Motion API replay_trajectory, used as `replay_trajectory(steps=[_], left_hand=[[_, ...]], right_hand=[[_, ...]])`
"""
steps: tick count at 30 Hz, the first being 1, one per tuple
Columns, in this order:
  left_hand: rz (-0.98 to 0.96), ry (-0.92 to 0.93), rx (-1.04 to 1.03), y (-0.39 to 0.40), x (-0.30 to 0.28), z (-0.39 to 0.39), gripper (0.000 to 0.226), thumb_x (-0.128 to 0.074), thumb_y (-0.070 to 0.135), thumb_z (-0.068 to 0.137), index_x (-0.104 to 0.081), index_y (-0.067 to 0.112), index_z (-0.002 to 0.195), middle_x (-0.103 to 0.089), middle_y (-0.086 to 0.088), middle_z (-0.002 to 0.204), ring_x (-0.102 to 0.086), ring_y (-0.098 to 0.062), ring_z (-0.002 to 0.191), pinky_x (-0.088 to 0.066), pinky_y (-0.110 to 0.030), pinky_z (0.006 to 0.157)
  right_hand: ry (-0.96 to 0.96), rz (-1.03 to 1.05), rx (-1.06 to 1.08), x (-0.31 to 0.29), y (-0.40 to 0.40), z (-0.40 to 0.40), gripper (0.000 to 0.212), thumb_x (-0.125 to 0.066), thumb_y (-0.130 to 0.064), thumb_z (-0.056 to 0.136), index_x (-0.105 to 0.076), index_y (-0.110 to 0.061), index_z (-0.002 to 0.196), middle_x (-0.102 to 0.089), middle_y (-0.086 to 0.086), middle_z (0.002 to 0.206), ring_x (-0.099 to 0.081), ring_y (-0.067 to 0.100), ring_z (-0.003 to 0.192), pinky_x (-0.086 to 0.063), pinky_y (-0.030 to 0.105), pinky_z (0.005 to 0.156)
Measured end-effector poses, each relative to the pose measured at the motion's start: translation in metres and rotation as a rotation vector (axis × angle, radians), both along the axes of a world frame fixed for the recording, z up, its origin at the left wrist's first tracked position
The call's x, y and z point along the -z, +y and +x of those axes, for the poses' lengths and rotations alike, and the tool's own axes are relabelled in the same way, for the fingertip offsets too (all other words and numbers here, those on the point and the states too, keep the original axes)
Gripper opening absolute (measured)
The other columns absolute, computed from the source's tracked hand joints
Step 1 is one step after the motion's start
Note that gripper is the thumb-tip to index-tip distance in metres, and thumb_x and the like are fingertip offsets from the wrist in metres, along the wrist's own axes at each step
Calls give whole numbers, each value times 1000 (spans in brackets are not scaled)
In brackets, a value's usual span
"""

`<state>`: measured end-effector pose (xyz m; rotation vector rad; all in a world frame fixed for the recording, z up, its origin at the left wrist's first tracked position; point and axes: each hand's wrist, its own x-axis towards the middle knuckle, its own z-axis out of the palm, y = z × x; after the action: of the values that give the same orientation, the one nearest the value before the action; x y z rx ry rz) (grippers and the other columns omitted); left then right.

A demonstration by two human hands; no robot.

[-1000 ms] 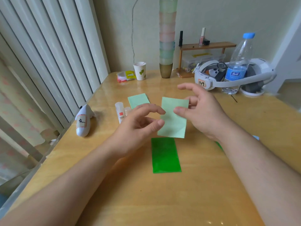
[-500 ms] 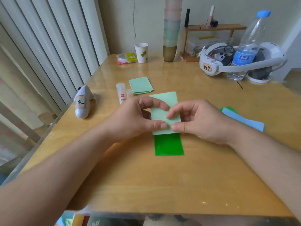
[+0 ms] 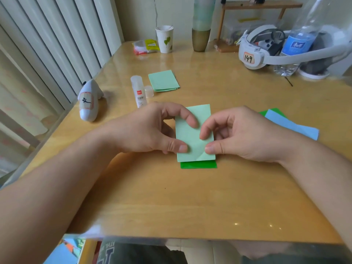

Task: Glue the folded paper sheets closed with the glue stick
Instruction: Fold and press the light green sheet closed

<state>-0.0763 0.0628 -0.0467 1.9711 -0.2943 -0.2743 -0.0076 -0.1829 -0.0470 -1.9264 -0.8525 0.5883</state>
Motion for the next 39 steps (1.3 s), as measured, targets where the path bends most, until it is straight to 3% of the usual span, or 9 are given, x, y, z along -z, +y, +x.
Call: replay_trajectory(steps=[7,15,20,24,30,34,39], left_hand=[[37,4,10,0,4,1,47,-89,6,79,-66,25,115,-70,9,91,-67,-24,67,-55,-32,61],[13,14,14,-1,3,2,49,-89,9,75,-64,21,116,-67,12,90,-65,-22,64,-54,-31,59],[75,-37,40,-2,3,1,50,-93,12,76,-65,28,115,-71,-1,95,-71,-38,74,-62,-56,67],[125,-53,46,-4,3,0,52,-93,12,76,-63,30,114,-70,3,84,-68,-24,68,-61,-47,63],[153,-75,36,-4,3,0,56,-94,11,75,-60,28,115,-69,-9,100,-69,-23,68,-61,-46,61],[170,-85,30,-3,4,1,58,-95,13,74,-58,29,116,-69,-13,102,-71,-28,70,-62,-53,63],[174,-90,27,-3,4,1,58,-94,12,75,-58,30,115,-70,-7,100,-71,-28,72,-63,-51,65]], right_hand=[[-8,-88,2,-3,-2,-5,30,-88,-10,80,-76,-28,100,-62,-7,64,-57,9,60,-47,26,60],[10,-6,17,-9,-2,-8,28,-87,-5,79,-77,-24,97,-67,-9,72,-62,11,70,-55,24,69],[-3,-73,24,-10,-3,-10,32,-88,-7,78,-75,-27,99,-65,-10,64,-59,10,62,-49,25,63],[-16,-148,28,-12,-2,-14,40,-90,-17,78,-70,-39,104,-70,4,63,-56,15,58,-46,36,65],[-88,-189,57,-14,0,-19,44,-91,-20,76,-67,-44,103,-71,6,66,-55,13,54,-48,34,62],[-117,-209,59,-13,1,-19,44,-92,-20,75,-67,-43,103,-71,5,67,-58,12,55,-51,36,63],[-139,-216,67,-13,1,-19,43,-92,-21,75,-67,-43,102,-71,3,65,-57,8,53,-48,31,60]])
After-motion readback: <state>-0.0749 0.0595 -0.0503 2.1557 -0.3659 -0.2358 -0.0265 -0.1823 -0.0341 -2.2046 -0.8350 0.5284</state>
